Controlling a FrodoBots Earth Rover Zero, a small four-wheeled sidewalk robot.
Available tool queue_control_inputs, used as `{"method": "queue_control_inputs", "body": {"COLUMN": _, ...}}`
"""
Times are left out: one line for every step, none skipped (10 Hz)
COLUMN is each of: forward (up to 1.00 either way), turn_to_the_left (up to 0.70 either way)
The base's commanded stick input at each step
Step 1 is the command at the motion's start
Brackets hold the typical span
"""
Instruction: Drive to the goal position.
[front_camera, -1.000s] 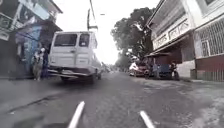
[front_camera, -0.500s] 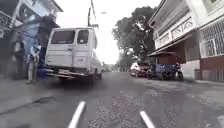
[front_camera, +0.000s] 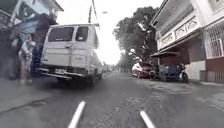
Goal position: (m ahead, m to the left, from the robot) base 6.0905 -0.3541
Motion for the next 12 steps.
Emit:
{"method": "queue_control_inputs", "body": {"forward": 0.7, "turn_to_the_left": -0.23}}
{"method": "queue_control_inputs", "body": {"forward": 0.7, "turn_to_the_left": 0.0}}
{"method": "queue_control_inputs", "body": {"forward": 0.7, "turn_to_the_left": 0.0}}
{"method": "queue_control_inputs", "body": {"forward": 0.7, "turn_to_the_left": 0.0}}
{"method": "queue_control_inputs", "body": {"forward": 0.7, "turn_to_the_left": 0.0}}
{"method": "queue_control_inputs", "body": {"forward": 0.7, "turn_to_the_left": 0.0}}
{"method": "queue_control_inputs", "body": {"forward": 0.7, "turn_to_the_left": 0.0}}
{"method": "queue_control_inputs", "body": {"forward": 0.7, "turn_to_the_left": 0.0}}
{"method": "queue_control_inputs", "body": {"forward": 0.7, "turn_to_the_left": 0.0}}
{"method": "queue_control_inputs", "body": {"forward": 0.7, "turn_to_the_left": 0.0}}
{"method": "queue_control_inputs", "body": {"forward": 0.7, "turn_to_the_left": -0.23}}
{"method": "queue_control_inputs", "body": {"forward": 0.7, "turn_to_the_left": -0.35}}
